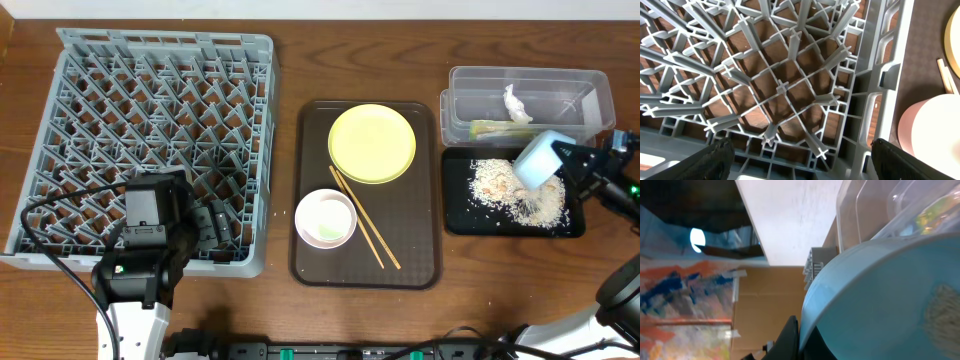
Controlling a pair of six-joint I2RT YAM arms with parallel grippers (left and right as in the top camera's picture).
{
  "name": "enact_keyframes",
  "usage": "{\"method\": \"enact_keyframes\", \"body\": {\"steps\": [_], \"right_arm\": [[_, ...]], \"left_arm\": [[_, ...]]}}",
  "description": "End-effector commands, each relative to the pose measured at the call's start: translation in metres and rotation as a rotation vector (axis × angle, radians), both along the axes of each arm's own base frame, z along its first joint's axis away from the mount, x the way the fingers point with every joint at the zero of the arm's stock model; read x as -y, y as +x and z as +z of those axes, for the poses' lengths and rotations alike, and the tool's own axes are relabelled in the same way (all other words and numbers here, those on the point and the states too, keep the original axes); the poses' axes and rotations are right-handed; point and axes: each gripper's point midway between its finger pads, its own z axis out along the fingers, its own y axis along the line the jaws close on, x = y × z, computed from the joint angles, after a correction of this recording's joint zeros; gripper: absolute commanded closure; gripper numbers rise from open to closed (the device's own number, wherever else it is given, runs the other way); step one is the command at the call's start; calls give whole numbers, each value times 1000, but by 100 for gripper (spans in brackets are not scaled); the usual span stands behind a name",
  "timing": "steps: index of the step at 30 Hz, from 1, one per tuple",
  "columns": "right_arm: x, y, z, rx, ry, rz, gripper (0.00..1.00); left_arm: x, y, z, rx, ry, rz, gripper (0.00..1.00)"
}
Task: Sort waste into correct bins and load items into the dishwasher
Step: 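Tip the light-blue bowl over the black tray to dump the rice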
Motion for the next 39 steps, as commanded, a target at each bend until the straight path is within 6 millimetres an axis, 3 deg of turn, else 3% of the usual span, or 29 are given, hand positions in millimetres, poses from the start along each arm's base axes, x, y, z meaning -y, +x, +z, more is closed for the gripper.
{"method": "enact_keyframes", "body": {"steps": [1,4,10,12,15,19,25,32,39], "right_arm": [[4,-3,7,-2,64,-12,99],[-2,-1,-2,-49,35,-1,99],[-27,-6,-41,-168,-166,70,99],[-43,-4,-33,-82,-170,122,99],[-58,0,1,161,-110,158,99],[-67,2,7,200,-101,182,99],[-68,2,7,154,-63,182,99],[-61,2,7,-28,83,157,99],[-26,3,7,-106,155,67,99]], "left_arm": [[-1,4,8,22,-5,8,11],[-1,4,8,22,-5,8,11],[-1,4,8,22,-5,8,11],[-1,4,8,23,-4,9,11],[-1,4,8,23,-4,9,11],[-1,4,8,23,-4,9,11],[-1,4,8,23,-4,8,11],[-1,4,8,23,-4,8,11],[-1,4,8,22,-4,8,11]]}}
